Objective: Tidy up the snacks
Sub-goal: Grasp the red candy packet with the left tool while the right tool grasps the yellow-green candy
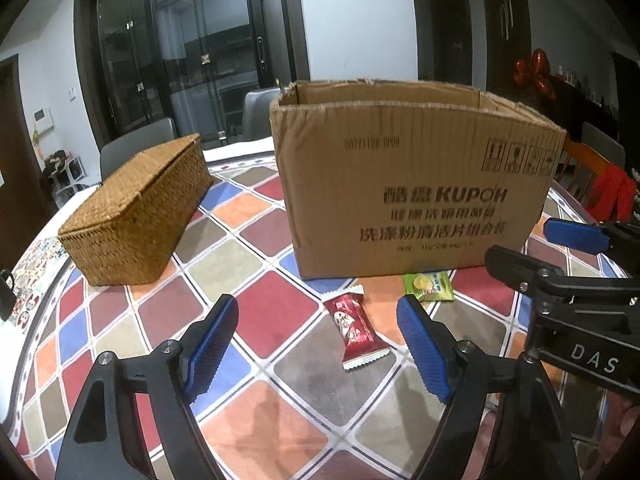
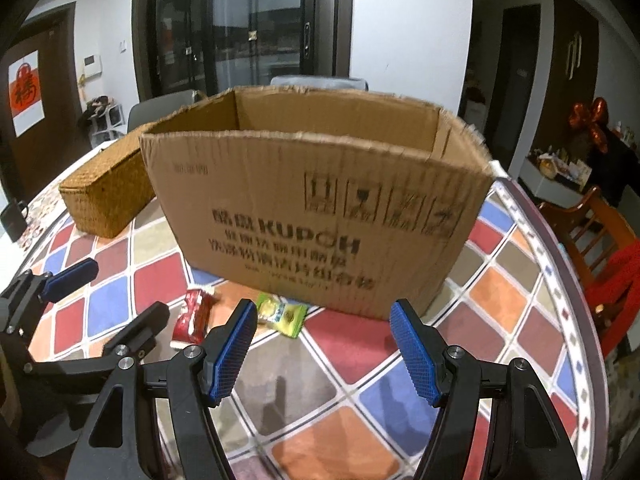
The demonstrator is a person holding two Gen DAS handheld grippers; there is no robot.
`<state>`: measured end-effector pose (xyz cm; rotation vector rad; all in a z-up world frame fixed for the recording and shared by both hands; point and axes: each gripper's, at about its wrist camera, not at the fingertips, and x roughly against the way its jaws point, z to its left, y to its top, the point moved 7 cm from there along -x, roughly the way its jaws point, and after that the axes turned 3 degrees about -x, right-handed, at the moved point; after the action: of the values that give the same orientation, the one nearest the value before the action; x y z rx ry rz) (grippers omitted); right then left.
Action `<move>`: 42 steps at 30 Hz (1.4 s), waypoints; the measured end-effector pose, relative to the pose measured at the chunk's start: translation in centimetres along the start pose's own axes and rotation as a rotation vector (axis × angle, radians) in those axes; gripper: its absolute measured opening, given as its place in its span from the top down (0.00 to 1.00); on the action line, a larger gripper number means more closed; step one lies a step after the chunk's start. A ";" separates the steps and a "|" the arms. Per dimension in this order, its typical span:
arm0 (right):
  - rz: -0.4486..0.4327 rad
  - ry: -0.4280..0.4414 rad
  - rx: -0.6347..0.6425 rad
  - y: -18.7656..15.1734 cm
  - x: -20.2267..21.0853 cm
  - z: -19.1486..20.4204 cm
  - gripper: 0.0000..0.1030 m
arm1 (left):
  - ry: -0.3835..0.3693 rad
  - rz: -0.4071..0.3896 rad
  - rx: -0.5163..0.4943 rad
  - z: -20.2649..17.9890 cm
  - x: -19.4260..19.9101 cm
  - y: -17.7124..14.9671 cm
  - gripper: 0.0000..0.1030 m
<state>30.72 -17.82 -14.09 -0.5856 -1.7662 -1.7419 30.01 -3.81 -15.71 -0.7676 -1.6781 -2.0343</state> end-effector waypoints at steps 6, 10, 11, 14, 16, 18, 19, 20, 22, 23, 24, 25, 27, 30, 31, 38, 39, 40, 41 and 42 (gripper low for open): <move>0.039 0.018 0.013 -0.6 -1.7 0.7 0.32 | -0.019 0.023 0.003 -0.8 -1.4 -0.9 0.24; 0.061 0.033 0.008 -0.8 -2.6 0.9 0.32 | -0.024 0.041 0.001 -1.2 -2.1 -1.3 0.26; 0.065 0.036 0.006 -0.9 -2.7 1.0 0.32 | -0.023 0.046 0.004 -1.2 -2.3 -1.4 0.27; 0.077 0.042 -0.002 -0.9 -3.5 1.1 0.32 | -0.022 0.055 0.014 -1.2 -2.7 -1.5 0.29; 0.088 0.046 -0.011 -1.1 -4.0 1.2 0.32 | -0.019 0.062 0.024 -1.1 -3.0 -1.6 0.31; 0.099 0.050 -0.025 -1.1 -4.4 1.1 0.32 | -0.017 0.068 0.036 -0.9 -3.3 -1.7 0.31; 0.105 0.051 -0.035 -1.2 -4.7 1.1 0.32 | -0.017 0.071 0.042 -0.9 -3.4 -1.7 0.31; 0.111 0.053 -0.044 -1.1 -4.8 1.0 0.32 | -0.017 0.073 0.047 -0.9 -3.5 -1.7 0.31; 0.125 0.055 -0.064 -1.2 -5.3 1.0 0.32 | -0.016 0.083 0.048 -1.0 -3.7 -1.8 0.31; 0.132 0.056 -0.074 -1.2 -5.5 0.9 0.32 | -0.018 0.083 0.049 -1.0 -3.8 -1.7 0.32; 0.139 0.060 -0.086 -1.2 -5.7 0.9 0.32 | -0.021 0.083 0.052 -1.1 -3.8 -1.6 0.32; 0.148 0.065 -0.098 -1.3 -5.9 0.9 0.32 | -0.022 0.084 0.052 -1.1 -4.0 -1.6 0.32; 0.159 0.068 -0.108 -1.2 -6.2 1.2 0.32 | -0.019 0.095 0.054 -1.2 -4.2 -1.5 0.32; 0.167 0.075 -0.106 -1.2 -6.7 1.5 0.32 | -0.031 0.127 0.068 -1.1 -4.9 -1.8 0.36; 0.171 0.075 -0.104 -1.3 -6.8 1.6 0.32 | -0.033 0.133 0.072 -1.0 -5.1 -1.8 0.37; 0.201 0.044 -0.127 -1.4 -8.2 1.8 0.32 | -0.045 0.165 0.095 -0.5 -5.9 -2.2 0.51; 0.204 0.034 -0.124 -1.4 -8.4 1.8 0.32 | -0.048 0.169 0.096 -0.5 -6.0 -2.3 0.55; 0.203 0.029 -0.121 -1.4 -8.5 2.0 0.32 | -0.053 0.175 0.097 -0.5 -6.1 -2.4 0.58; 0.203 0.020 -0.114 -1.4 -8.6 2.2 0.32 | -0.058 0.182 0.098 -0.5 -6.2 -2.5 0.62; 0.204 0.013 -0.107 -1.4 -8.8 2.4 0.32 | -0.062 0.189 0.098 -0.5 -6.3 -2.5 0.64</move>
<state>35.95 -14.68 -20.98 -0.7694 -1.5526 -1.7001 33.26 -4.08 -21.73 -0.9263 -1.6569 -1.8042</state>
